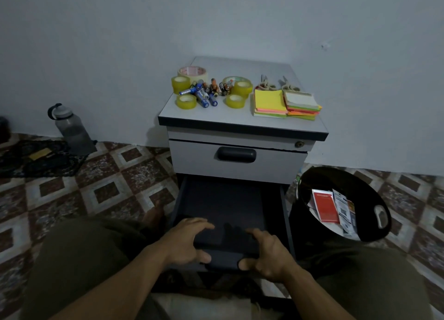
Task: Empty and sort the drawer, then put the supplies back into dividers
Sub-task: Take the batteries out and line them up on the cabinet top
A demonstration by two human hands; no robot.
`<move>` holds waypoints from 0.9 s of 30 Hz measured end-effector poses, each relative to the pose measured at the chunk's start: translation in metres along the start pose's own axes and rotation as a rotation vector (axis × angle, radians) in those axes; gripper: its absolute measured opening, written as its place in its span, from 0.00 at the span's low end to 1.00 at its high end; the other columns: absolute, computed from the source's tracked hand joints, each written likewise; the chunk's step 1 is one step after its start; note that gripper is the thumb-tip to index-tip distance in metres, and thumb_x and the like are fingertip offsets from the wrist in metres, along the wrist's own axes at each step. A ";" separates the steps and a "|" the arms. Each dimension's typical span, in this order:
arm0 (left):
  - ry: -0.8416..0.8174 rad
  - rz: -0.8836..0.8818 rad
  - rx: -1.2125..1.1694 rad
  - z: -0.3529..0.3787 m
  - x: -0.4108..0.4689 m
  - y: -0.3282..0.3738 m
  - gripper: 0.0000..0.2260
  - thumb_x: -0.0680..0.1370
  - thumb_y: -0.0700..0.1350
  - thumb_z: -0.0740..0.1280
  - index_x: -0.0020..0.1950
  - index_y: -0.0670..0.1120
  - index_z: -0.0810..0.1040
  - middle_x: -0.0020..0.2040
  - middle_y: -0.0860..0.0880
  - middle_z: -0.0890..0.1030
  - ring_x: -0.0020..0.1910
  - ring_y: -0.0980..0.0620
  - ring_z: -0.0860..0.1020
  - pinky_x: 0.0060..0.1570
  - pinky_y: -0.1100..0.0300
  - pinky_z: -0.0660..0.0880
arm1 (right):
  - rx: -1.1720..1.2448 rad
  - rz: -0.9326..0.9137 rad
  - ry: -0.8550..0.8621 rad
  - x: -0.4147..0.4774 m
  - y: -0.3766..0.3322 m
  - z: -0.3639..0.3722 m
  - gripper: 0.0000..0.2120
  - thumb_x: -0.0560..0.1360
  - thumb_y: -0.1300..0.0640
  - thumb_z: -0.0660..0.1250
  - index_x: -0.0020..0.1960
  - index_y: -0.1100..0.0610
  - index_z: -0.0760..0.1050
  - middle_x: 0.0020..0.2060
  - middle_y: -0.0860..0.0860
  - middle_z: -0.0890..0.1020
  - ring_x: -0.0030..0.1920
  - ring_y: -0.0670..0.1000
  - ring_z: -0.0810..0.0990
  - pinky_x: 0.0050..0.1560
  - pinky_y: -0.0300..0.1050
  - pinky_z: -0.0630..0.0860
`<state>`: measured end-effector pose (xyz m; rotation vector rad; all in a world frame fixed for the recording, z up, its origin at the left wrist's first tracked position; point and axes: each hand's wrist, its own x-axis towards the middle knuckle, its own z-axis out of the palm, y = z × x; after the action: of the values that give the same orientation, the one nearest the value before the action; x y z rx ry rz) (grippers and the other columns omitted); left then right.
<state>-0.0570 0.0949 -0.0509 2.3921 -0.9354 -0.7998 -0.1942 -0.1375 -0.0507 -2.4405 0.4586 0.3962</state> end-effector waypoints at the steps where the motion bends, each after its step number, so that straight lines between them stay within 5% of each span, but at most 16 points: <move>1: 0.065 0.010 0.008 -0.002 0.006 0.000 0.35 0.71 0.58 0.75 0.75 0.61 0.65 0.76 0.60 0.61 0.75 0.57 0.57 0.75 0.57 0.57 | 0.001 0.003 0.078 0.004 -0.002 -0.003 0.39 0.64 0.38 0.75 0.71 0.42 0.64 0.62 0.46 0.74 0.64 0.52 0.72 0.65 0.52 0.72; 6: 0.381 0.012 -0.047 -0.014 0.041 0.003 0.31 0.75 0.57 0.72 0.76 0.54 0.66 0.74 0.55 0.66 0.72 0.55 0.63 0.72 0.61 0.59 | -0.103 0.007 0.465 0.034 -0.020 -0.014 0.34 0.70 0.38 0.71 0.72 0.47 0.67 0.65 0.49 0.75 0.66 0.53 0.72 0.69 0.49 0.65; 11: 0.503 0.026 -0.277 -0.030 0.049 0.009 0.30 0.73 0.61 0.72 0.73 0.56 0.70 0.67 0.60 0.70 0.67 0.60 0.67 0.69 0.60 0.65 | 0.215 0.008 0.539 0.051 -0.021 -0.014 0.32 0.73 0.43 0.73 0.73 0.53 0.69 0.68 0.51 0.73 0.69 0.53 0.67 0.70 0.51 0.67; 14: 0.587 0.019 -0.353 -0.024 0.044 0.011 0.22 0.75 0.60 0.71 0.68 0.57 0.76 0.63 0.60 0.75 0.64 0.60 0.71 0.66 0.59 0.69 | 0.278 0.029 0.667 0.044 -0.025 -0.006 0.22 0.74 0.46 0.72 0.65 0.51 0.74 0.61 0.48 0.74 0.64 0.49 0.69 0.64 0.47 0.70; 18: 0.493 -0.088 -0.445 -0.004 0.034 0.019 0.11 0.78 0.57 0.68 0.61 0.61 0.78 0.56 0.60 0.78 0.59 0.60 0.76 0.61 0.61 0.73 | 0.547 0.186 0.689 0.033 -0.031 0.004 0.08 0.74 0.47 0.71 0.49 0.49 0.76 0.44 0.45 0.80 0.51 0.51 0.79 0.49 0.44 0.73; 24: 0.345 -0.154 -0.553 0.009 0.038 0.025 0.22 0.79 0.60 0.65 0.74 0.64 0.67 0.66 0.57 0.71 0.65 0.59 0.68 0.62 0.63 0.62 | 0.738 0.201 0.549 0.038 -0.037 0.001 0.19 0.75 0.49 0.72 0.64 0.46 0.72 0.48 0.43 0.80 0.45 0.39 0.76 0.49 0.40 0.70; 27: 0.324 -0.150 -0.597 0.004 0.046 0.027 0.24 0.79 0.60 0.65 0.74 0.65 0.65 0.69 0.57 0.69 0.66 0.59 0.67 0.65 0.63 0.61 | 0.821 0.162 0.491 0.047 -0.039 -0.004 0.25 0.76 0.53 0.72 0.71 0.49 0.70 0.55 0.47 0.81 0.52 0.43 0.78 0.54 0.39 0.72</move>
<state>-0.0448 0.0429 -0.0540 1.9865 -0.3256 -0.6068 -0.1353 -0.1216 -0.0459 -1.6724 0.8336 -0.3027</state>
